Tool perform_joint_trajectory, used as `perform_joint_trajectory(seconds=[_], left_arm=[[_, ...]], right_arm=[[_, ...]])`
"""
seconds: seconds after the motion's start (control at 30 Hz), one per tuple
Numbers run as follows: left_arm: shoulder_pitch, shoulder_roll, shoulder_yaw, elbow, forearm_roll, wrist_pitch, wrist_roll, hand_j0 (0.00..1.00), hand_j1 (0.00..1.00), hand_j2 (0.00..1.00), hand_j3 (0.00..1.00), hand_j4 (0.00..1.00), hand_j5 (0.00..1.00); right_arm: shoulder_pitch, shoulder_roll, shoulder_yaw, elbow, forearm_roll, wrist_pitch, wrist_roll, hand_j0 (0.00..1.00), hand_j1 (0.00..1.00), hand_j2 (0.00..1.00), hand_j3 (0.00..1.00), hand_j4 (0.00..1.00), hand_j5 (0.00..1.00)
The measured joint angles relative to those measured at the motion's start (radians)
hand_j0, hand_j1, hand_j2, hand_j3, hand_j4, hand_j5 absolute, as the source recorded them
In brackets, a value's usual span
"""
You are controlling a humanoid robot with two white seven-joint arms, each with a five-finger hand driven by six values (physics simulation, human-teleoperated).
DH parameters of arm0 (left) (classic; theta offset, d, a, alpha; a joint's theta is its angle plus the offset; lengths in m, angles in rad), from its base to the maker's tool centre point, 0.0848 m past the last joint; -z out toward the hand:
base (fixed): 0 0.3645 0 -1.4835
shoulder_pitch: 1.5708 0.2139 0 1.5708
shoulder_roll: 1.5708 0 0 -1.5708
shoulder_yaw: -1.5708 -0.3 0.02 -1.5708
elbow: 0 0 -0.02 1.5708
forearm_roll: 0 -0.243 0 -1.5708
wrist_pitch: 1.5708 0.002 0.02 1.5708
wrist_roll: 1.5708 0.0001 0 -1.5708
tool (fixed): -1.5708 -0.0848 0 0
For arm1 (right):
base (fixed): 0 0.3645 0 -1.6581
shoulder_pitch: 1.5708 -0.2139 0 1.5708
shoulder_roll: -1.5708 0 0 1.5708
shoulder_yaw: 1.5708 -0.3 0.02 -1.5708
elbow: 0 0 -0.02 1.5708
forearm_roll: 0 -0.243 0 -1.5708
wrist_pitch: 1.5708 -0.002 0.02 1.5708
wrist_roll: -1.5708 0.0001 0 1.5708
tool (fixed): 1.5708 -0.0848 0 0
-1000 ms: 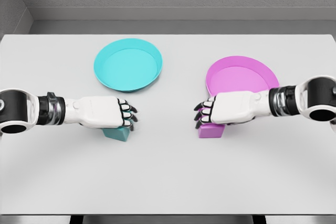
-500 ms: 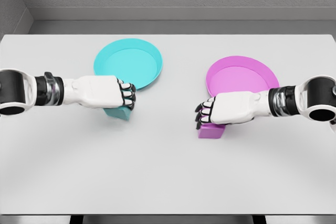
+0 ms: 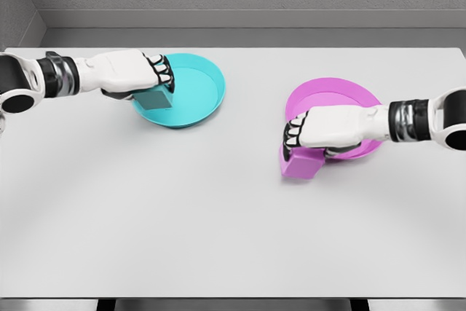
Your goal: Place the blocks in the corresponding plates according to their colors
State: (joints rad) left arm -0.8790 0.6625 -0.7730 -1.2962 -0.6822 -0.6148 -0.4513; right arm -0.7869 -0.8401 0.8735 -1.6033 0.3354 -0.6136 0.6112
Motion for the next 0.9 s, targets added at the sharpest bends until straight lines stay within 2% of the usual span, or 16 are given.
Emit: perform_joint_trajectory(seconds=[0.17, 0.2, 0.3, 0.33, 0.37, 0.4, 0.43, 0.77, 0.83, 0.9], left_arm=[[-0.041, -0.094, 0.0, 0.135, -0.002, 0.0, -0.002, 0.43, 0.43, 0.43, 0.43, 0.43, 0.43], [-0.041, -0.107, 0.0, 0.153, -0.003, 0.0, -0.003, 0.48, 0.48, 0.48, 0.48, 0.48, 0.48], [-0.041, -0.14, -0.004, 0.194, -0.001, 0.001, -0.006, 0.83, 0.83, 0.83, 0.83, 0.83, 0.83], [-0.041, -0.146, -0.005, 0.203, 0.0, 0.001, -0.007, 0.91, 0.91, 0.91, 0.91, 0.91, 0.91], [-0.041, -0.151, -0.005, 0.209, 0.001, 0.001, -0.006, 0.95, 0.95, 0.95, 0.95, 0.95, 0.95], [-0.041, -0.154, -0.005, 0.214, 0.002, 0.001, -0.007, 0.99, 0.99, 0.99, 0.99, 0.99, 0.99], [-0.041, -0.156, -0.004, 0.217, 0.004, 0.001, -0.007, 1.0, 1.0, 1.0, 1.0, 1.0, 1.0], [-0.055, -0.155, 0.002, 0.225, 0.023, 0.013, 0.0, 1.0, 1.0, 1.0, 1.0, 1.0, 1.0], [-0.064, -0.129, 0.004, 0.22, 0.08, 0.008, 0.002, 1.0, 1.0, 1.0, 1.0, 1.0, 1.0], [-0.066, -0.059, 0.005, 0.216, 0.184, 0.005, 0.004, 1.0, 1.0, 1.0, 1.0, 1.0, 1.0]], right_arm=[[0.005, -0.005, -0.078, 0.061, -0.089, 0.0, 0.001, 0.56, 0.56, 0.56, 0.56, 0.56, 0.56], [0.008, -0.007, -0.098, 0.08, -0.117, 0.0, 0.001, 0.57, 0.57, 0.57, 0.57, 0.57, 0.57], [0.014, -0.01, -0.169, 0.149, -0.197, 0.0, 0.001, 0.58, 0.58, 0.58, 0.58, 0.58, 0.58], [0.015, -0.01, -0.192, 0.176, -0.226, 0.0, 0.001, 0.6, 0.6, 0.6, 0.6, 0.6, 0.6], [0.017, -0.01, -0.214, 0.206, -0.247, 0.0, 0.001, 0.7, 0.7, 0.7, 0.7, 0.7, 0.7], [0.018, -0.01, -0.23, 0.233, -0.263, 0.0, 0.0, 0.94, 0.94, 0.94, 0.94, 0.94, 0.94], [0.028, -0.01, -0.24, 0.255, -0.274, 0.0, 0.0, 1.0, 1.0, 1.0, 1.0, 1.0, 1.0], [0.055, -0.012, -0.305, 0.346, -0.297, 0.0, 0.0, 1.0, 1.0, 1.0, 1.0, 1.0, 1.0], [0.057, -0.02, -0.334, 0.37, -0.297, 0.0, 0.0, 1.0, 1.0, 1.0, 1.0, 1.0, 1.0], [0.057, -0.027, -0.355, 0.392, -0.296, 0.0, 0.0, 1.0, 1.0, 1.0, 1.0, 1.0, 1.0]])
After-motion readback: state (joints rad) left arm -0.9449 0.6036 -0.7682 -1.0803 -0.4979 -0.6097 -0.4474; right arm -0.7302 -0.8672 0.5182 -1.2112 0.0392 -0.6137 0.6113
